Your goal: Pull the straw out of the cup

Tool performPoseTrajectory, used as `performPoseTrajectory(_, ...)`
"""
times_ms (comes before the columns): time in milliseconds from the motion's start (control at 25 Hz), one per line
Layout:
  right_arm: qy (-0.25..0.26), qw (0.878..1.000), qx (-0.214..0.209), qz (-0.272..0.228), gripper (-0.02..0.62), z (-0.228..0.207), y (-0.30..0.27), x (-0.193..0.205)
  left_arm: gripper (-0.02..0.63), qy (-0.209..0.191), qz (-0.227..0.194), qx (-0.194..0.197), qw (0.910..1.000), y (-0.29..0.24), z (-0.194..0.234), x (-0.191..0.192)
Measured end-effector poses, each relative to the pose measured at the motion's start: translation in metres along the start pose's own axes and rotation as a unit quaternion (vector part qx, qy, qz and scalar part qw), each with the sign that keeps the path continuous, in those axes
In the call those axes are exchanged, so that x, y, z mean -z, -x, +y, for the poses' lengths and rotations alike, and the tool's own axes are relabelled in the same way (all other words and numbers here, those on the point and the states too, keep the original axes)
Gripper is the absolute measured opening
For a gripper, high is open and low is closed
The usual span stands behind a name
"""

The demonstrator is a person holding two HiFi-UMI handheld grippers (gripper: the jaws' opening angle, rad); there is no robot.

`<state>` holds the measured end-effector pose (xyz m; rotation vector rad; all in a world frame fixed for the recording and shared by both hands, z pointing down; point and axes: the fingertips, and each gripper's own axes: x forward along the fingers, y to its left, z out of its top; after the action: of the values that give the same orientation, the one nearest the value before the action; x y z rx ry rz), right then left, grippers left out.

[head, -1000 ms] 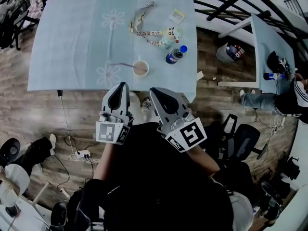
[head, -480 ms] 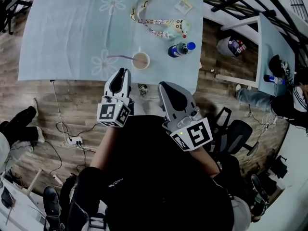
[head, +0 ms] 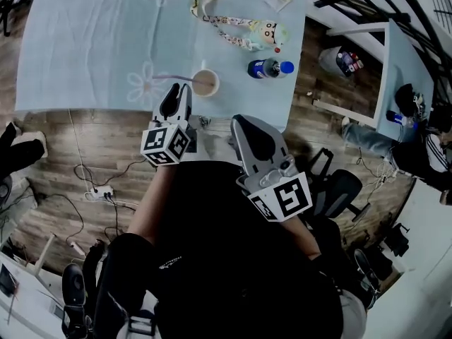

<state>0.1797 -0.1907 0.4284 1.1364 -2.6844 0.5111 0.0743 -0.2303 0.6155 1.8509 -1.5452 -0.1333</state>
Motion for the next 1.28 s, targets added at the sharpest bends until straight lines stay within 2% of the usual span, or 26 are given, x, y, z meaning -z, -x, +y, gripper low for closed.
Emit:
performPoseTrajectory(480, -0.013, 1.000, 0.013, 0.014, 0.009, -0.023, -0.021, 0.000, 0.103, 0.026, 0.032, -0.004, 0.9991, -0.034, 0.012, 0.010)
performPoseTrajectory(600, -0.015, 1.000, 0.014, 0.016, 0.009, -0.027, -0.025, 0.000, 0.099, 0.018, 0.039, 0.000, 0.9991, -0.037, 0.012, 0.012)
performPoseTrajectory(800, -0.016, 1.000, 0.015, 0.016, 0.009, -0.029, -0.029, -0.001, 0.046, 0.005, 0.046, 0.008, 0.9989, -0.041, 0.009, 0.011)
performPoseTrajectory(1120, -0.012, 1.000, 0.017, 0.008, 0.009, -0.027, -0.027, -0.004, 0.034, -0.012, 0.036, 0.026, 0.9989, -0.036, -0.003, 0.000)
performPoseTrajectory(1280, -0.007, 1.000, 0.018, -0.001, 0.009, -0.024, -0.021, -0.006, 0.032, -0.048, 0.018, 0.043, 0.9978, -0.029, -0.017, -0.014)
